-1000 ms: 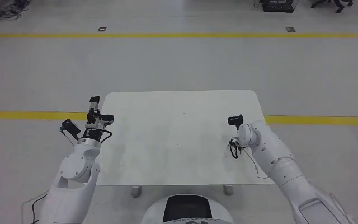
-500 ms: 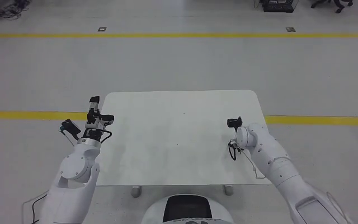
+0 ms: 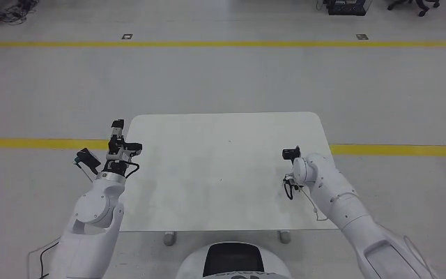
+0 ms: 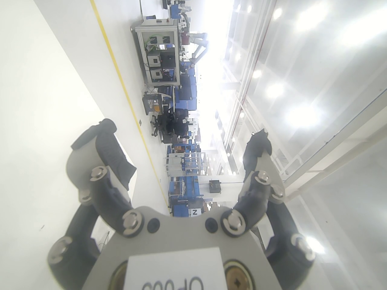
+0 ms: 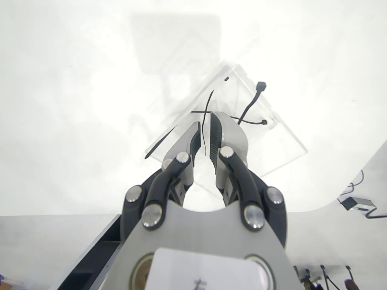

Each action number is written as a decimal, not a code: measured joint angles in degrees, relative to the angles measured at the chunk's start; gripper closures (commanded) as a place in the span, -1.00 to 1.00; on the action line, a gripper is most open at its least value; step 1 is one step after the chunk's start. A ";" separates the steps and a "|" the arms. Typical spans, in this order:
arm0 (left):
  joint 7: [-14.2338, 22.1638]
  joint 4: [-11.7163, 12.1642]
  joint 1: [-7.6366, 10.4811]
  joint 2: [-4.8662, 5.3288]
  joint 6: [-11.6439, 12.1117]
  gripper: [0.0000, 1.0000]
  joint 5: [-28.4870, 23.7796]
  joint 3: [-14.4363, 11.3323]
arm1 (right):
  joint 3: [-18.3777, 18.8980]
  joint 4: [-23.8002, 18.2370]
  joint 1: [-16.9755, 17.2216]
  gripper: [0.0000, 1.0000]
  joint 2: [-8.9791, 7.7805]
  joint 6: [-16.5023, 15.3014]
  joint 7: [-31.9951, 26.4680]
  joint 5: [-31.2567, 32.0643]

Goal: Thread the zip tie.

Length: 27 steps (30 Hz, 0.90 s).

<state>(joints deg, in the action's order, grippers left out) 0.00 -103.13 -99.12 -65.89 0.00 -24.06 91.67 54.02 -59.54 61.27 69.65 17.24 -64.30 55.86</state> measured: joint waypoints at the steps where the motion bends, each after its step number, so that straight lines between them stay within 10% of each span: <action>1: 0.00 0.00 0.00 0.00 0.00 -1.00 0.00 0.00 | -0.09 0.24 -0.11 0.88 0.09 -0.06 0.04 0.00; 27: 0.00 0.00 0.00 0.00 0.00 -1.00 0.00 0.00 | 0.55 -0.29 -1.22 1.00 0.63 -0.33 -3.34 2.08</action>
<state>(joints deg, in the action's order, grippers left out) 0.00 -103.13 -99.12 -65.89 0.00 -24.06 91.67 54.57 -59.83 60.05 70.29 16.90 -67.64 57.94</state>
